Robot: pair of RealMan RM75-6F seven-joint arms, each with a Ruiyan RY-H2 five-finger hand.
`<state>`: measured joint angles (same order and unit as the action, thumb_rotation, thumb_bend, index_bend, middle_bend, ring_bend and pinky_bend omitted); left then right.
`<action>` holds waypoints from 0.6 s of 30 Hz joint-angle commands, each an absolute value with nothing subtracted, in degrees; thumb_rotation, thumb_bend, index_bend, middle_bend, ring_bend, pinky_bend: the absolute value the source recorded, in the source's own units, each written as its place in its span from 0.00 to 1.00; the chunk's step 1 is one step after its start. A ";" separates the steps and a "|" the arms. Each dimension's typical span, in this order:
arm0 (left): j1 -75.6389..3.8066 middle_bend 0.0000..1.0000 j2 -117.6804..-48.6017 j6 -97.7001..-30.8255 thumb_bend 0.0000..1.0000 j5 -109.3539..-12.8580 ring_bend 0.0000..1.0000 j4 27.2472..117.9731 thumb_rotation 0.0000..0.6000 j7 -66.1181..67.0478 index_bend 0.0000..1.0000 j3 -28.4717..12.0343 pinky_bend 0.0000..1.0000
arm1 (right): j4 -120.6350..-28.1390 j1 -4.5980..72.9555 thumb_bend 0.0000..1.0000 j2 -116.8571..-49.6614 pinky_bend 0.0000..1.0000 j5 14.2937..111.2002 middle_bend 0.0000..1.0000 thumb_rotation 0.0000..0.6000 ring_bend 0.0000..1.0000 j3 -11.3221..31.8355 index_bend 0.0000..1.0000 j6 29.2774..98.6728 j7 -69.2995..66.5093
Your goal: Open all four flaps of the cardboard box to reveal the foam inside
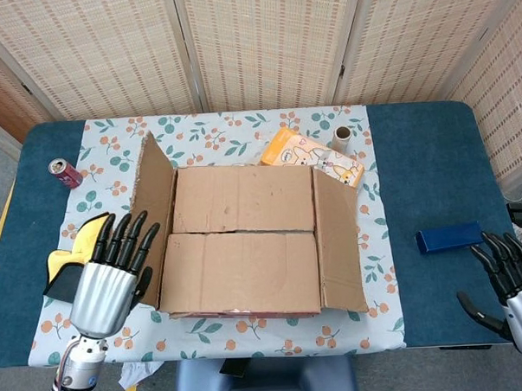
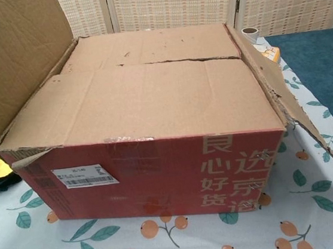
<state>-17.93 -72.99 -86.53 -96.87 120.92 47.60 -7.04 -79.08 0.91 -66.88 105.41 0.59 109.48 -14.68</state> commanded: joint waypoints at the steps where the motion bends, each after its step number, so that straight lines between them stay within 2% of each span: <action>1: -14.97 0.03 -68.71 -90.35 0.52 -95.37 0.03 117.22 1.00 40.01 0.00 -7.52 0.07 | -79.12 0.84 0.38 -66.89 0.00 105.44 0.00 1.00 0.00 0.61 0.00 109.56 -14.63; 10: -12.73 0.03 -65.98 -91.14 0.52 -90.70 0.03 110.05 1.00 31.15 0.00 -7.93 0.06 | -79.45 1.50 0.38 -67.47 0.00 104.93 0.00 1.00 0.00 0.57 0.00 107.17 -13.06; 15: -11.87 0.03 -65.26 -89.53 0.52 -91.04 0.03 106.87 1.00 25.79 0.00 -5.58 0.06 | -81.38 3.92 0.38 -67.30 0.00 105.25 0.00 1.00 0.00 0.27 0.00 102.33 -12.01; 18: -10.88 0.03 -65.87 -90.02 0.52 -92.28 0.04 103.96 1.00 23.51 0.00 -4.09 0.05 | -86.31 6.82 0.38 -65.17 0.00 106.07 0.00 1.00 0.00 0.64 0.00 97.64 -9.04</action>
<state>-11.60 -65.66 -89.93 -91.53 105.48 24.89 -5.13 -83.08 4.68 -66.62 105.45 0.46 100.73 -11.11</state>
